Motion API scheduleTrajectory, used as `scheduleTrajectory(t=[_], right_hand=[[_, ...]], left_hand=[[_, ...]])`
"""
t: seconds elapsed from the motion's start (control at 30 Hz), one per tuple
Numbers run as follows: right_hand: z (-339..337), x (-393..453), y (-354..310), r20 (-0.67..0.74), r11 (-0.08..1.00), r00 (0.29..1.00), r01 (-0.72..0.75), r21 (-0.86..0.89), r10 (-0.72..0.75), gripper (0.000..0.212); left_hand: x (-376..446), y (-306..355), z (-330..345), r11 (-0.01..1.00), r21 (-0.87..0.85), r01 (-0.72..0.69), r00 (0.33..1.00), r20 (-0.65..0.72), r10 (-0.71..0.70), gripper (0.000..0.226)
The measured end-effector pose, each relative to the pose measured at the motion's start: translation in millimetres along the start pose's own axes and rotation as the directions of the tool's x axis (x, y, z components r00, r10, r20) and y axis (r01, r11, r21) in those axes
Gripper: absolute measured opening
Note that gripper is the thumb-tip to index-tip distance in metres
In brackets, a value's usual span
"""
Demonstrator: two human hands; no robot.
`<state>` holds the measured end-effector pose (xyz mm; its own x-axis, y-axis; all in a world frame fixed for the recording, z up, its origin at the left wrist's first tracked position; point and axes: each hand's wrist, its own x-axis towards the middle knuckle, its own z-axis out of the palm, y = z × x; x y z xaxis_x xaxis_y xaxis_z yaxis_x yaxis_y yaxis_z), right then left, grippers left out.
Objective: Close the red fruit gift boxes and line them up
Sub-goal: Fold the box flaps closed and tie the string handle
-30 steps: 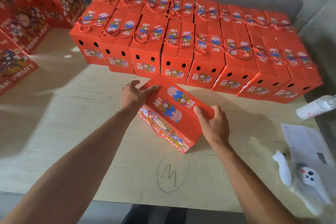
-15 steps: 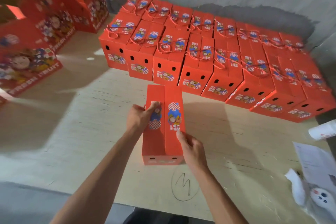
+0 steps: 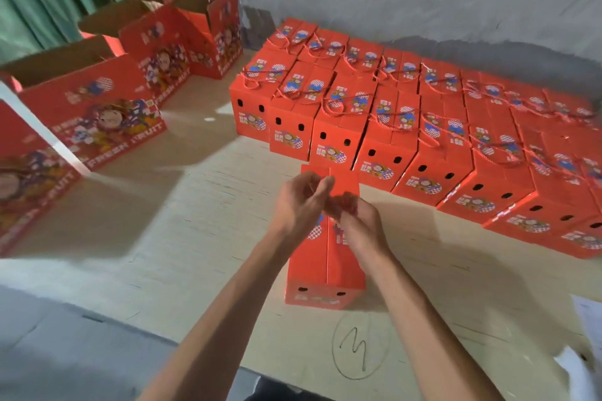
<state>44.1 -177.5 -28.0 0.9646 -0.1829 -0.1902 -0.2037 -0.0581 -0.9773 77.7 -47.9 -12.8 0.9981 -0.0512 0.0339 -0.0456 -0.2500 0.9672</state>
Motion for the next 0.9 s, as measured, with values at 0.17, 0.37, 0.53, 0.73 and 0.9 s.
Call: scheduleTrajectory(t=[0.17,0.37,0.53,0.73,0.9], right_hand=[[23,0,-26,0.108,0.982,0.994,0.013,0.187,-0.034,0.024],[13,4,-32,-0.129,0.968,0.99,-0.024,0.249,0.057,0.028],[-3,10,-34,-0.237,0.961,0.971,0.095,0.259,-0.032,0.026],[-70,14,-36,-0.368,0.965,0.926,0.165,0.202,-0.082,0.025],[-139,16,-39,-0.401,0.97,0.904,0.213,0.114,-0.152,0.027]], left_hand=[[-3,26,-4,0.932,0.304,-0.197,0.973,-0.054,0.223,0.04],[-8,12,-3,0.886,0.456,-0.084,0.982,-0.115,0.153,0.021],[-18,-25,17,0.834,0.549,0.05,0.998,0.009,-0.066,0.047],[-10,-29,83,0.949,0.314,-0.043,0.985,0.17,-0.012,0.043],[-2,-13,157,0.965,0.224,-0.14,0.964,0.253,0.082,0.043]])
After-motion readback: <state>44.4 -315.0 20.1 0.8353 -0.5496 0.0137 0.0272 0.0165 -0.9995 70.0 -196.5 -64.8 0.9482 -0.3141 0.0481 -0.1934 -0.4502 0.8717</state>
